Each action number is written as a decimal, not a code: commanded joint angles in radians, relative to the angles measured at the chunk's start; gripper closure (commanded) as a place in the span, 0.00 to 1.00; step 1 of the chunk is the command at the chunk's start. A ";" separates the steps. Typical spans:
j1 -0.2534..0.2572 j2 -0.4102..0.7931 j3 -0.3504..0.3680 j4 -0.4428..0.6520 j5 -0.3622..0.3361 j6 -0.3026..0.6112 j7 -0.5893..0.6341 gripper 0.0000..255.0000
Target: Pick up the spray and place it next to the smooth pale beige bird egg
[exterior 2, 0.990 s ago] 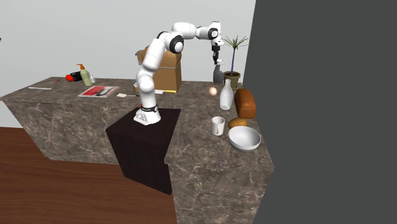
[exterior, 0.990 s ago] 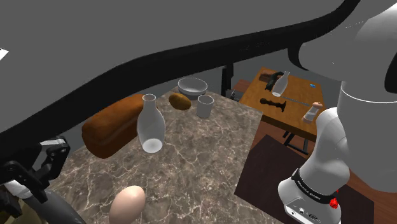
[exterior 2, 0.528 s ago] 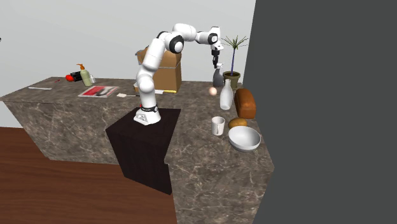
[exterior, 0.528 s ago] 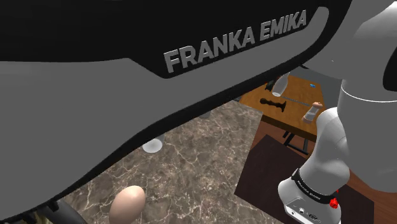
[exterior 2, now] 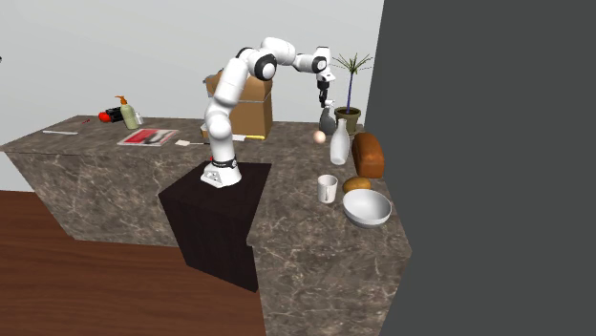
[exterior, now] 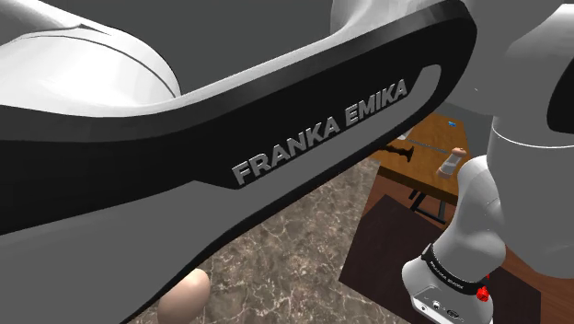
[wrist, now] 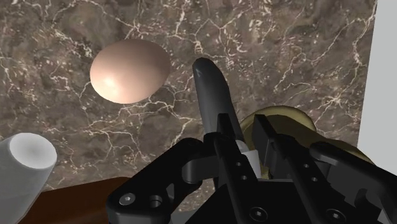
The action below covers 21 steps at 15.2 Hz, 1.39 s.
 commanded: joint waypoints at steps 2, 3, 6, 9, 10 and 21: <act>0.000 0.001 0.000 0.000 0.000 0.002 0.000 1.00; 0.000 0.001 0.000 0.000 0.000 0.002 0.000 1.00; 0.000 0.001 0.000 0.000 0.000 0.002 0.000 0.00; 0.000 0.001 0.000 0.000 0.000 0.002 0.000 0.00; 0.000 0.001 0.000 0.000 0.000 0.002 0.000 0.00; 0.004 -0.027 0.007 0.085 0.012 -0.109 -0.010 0.00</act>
